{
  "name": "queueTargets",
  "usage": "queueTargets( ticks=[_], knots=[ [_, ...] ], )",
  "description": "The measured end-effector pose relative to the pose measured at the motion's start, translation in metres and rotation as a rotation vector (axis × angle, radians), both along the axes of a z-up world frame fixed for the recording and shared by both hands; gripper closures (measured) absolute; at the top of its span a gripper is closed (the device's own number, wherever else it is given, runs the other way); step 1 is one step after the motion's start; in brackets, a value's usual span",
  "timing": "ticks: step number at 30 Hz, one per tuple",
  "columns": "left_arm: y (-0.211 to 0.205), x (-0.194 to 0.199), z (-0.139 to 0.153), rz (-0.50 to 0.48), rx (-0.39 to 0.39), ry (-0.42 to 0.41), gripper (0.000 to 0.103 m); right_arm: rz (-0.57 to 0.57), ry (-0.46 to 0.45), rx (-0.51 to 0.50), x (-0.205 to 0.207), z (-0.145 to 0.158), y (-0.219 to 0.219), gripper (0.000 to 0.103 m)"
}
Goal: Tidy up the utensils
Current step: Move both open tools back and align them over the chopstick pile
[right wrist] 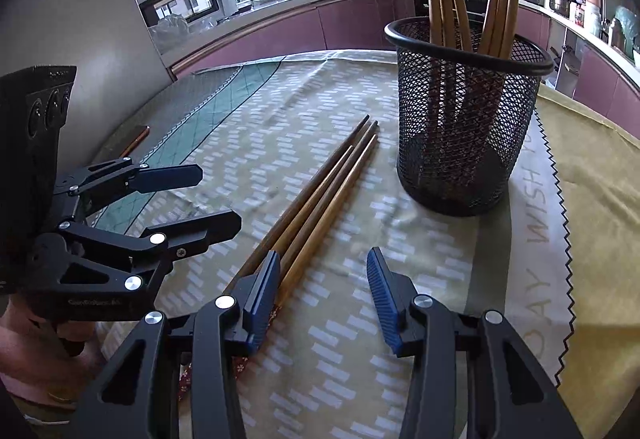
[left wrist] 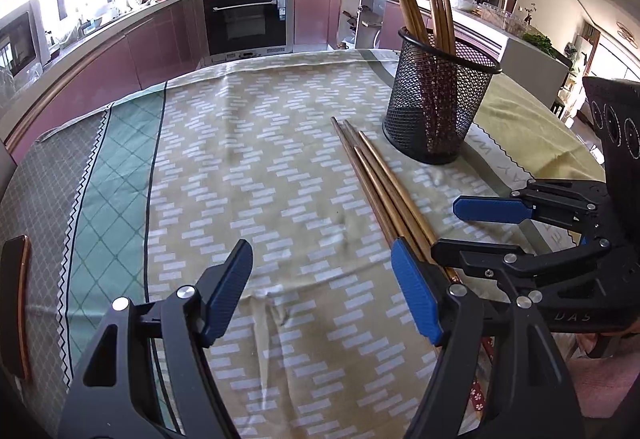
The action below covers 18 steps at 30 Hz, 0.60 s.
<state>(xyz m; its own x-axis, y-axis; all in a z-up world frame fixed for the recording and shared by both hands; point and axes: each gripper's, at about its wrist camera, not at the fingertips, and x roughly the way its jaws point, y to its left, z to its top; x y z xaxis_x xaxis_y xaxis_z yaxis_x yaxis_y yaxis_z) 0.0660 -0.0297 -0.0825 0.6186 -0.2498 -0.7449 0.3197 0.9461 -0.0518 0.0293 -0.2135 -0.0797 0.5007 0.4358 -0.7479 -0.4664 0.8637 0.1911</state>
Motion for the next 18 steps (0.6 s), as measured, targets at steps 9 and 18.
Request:
queueTargets(
  ticks=[9,18],
  knots=[
    [0.0,0.0,-0.003,-0.009,-0.007,0.01,0.032,-0.015,0.006,-0.027,0.003,0.0,-0.004,0.063],
    [-0.014,0.001,-0.005,-0.049,-0.006,0.017,0.032,-0.022,0.023,-0.012,0.004,0.001,-0.011,0.066]
  ],
)
